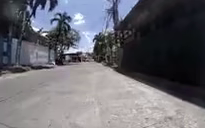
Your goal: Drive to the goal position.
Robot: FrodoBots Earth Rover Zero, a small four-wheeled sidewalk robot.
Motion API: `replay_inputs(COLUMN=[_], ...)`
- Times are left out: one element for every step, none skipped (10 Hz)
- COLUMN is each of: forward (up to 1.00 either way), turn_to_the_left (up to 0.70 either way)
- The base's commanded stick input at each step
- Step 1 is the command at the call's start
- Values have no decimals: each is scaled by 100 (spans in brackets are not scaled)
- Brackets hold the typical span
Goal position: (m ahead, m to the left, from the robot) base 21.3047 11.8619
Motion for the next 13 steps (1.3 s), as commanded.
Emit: replay_inputs(forward=[100, 100, 100, 100, 100, 100, 100, 100, 100, 100, 100, 100, 100], turn_to_the_left=[11, 11, 11, 11, 11, 11, 11, -14, -29, -12, 11, 11, 11])
